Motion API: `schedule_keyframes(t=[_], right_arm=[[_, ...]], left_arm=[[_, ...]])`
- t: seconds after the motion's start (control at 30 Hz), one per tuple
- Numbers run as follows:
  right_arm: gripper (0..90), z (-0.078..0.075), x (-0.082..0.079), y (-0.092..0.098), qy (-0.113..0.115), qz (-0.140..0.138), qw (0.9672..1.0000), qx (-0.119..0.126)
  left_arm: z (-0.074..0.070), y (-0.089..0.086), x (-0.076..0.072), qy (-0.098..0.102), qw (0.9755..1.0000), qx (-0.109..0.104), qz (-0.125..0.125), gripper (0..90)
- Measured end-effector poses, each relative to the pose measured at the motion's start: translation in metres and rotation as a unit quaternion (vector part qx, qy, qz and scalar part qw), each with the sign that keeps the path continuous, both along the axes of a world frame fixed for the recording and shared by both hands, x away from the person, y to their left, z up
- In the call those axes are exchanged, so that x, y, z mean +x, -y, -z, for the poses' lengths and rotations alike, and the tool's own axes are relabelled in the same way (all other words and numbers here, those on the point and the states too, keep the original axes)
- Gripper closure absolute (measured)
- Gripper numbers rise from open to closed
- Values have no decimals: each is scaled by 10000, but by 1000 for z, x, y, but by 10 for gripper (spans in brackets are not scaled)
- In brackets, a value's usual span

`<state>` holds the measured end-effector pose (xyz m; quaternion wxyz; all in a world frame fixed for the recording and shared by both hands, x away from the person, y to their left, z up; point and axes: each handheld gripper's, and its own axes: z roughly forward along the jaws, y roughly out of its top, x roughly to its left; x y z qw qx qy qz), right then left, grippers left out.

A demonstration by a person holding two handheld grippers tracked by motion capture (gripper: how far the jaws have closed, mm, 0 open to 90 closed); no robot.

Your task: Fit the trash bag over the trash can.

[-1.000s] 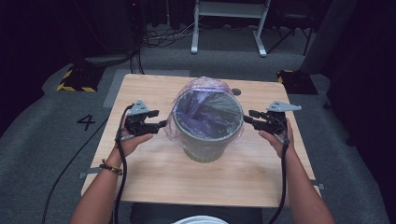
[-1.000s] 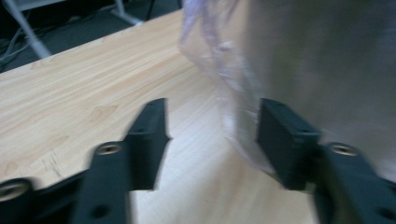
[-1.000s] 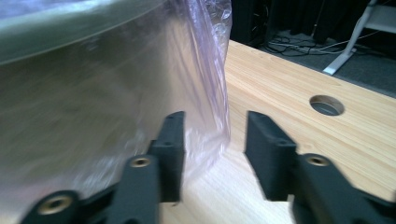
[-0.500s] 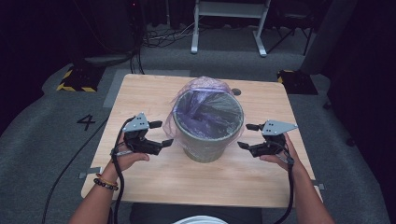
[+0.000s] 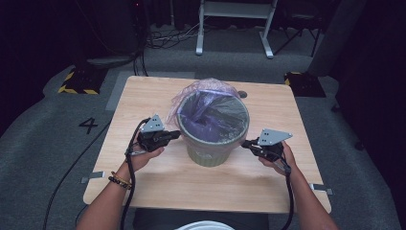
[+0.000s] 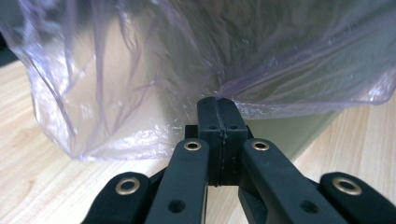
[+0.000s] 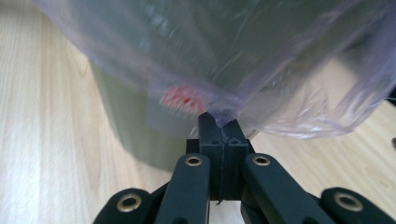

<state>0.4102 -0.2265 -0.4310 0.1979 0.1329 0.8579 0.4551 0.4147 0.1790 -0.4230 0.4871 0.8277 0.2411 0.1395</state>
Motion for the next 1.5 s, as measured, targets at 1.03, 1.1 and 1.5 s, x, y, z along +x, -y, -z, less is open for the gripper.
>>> schedule_keyframes(t=[1.03, 1.1, 1.5], right_arm=[[394, 1, -18, 42, -613, 24, 9979, 212], [346, -8, -24, 51, -497, 71, 9980, 381], [386, -77, -8, 52, 412, 486, 9911, 1165]], left_arm=[[34, -12, -18, -368, 9985, 385, -152, 327], [32, -13, -23, -438, 9989, 169, -91, 216], [20, 7, -26, -259, 9996, 119, -21, 319]])
